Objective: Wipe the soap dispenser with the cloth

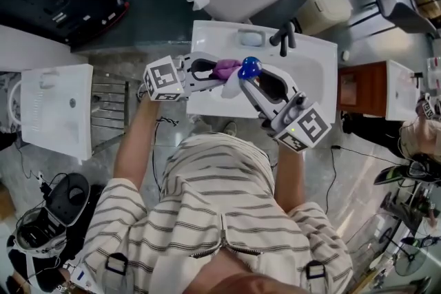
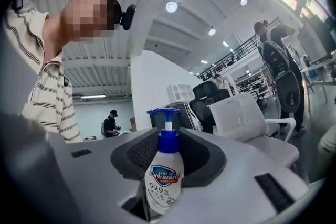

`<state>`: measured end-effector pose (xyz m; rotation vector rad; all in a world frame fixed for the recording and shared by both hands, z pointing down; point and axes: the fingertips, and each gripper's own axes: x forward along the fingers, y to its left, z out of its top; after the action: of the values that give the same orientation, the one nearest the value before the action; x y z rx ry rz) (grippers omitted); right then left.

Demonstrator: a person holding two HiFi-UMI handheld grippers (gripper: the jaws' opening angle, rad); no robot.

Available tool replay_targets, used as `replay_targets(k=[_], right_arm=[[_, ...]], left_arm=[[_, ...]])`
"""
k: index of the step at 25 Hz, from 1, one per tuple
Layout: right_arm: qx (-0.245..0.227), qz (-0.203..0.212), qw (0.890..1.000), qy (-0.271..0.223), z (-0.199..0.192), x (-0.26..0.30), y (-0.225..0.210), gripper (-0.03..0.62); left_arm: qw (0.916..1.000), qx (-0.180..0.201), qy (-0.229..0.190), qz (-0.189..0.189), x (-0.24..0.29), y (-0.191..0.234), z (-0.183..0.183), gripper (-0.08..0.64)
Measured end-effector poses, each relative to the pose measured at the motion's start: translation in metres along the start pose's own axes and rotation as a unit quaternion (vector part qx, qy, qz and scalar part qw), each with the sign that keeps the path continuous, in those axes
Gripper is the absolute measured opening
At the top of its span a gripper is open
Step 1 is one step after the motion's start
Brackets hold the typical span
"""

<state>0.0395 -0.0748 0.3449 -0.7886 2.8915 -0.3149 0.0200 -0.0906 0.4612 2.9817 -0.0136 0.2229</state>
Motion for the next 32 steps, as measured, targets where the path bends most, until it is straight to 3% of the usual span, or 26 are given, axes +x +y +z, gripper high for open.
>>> replay_targets(k=[7,14,19,25,32], right_arm=[[0.004,-0.015,1.0,-0.003,0.002,0.001,-0.003,0.133],[-0.003,-0.051,0.999,-0.004,0.002,-0.002,-0.014,0.133],[-0.014,-0.079,0.997,0.003,-0.001,-0.003,-0.019,0.133],[-0.022,-0.131,0.991,0.016,-0.01,-0.003,-0.03,0.133],[-0.013,-0.182,0.983,0.013,-0.022,0.002,-0.044,0.133]], left_arm=[[0.9997,-0.01,0.007,0.019,-0.007,-0.003,-0.006,0.118],[0.9972,-0.039,-0.033,0.056,-0.018,-0.006,0.005,0.118],[0.9927,-0.043,-0.05,0.102,-0.022,-0.009,0.015,0.118],[0.9776,-0.055,-0.072,0.19,-0.026,-0.006,0.028,0.118],[0.9535,-0.05,-0.07,0.289,-0.031,-0.003,0.024,0.12]])
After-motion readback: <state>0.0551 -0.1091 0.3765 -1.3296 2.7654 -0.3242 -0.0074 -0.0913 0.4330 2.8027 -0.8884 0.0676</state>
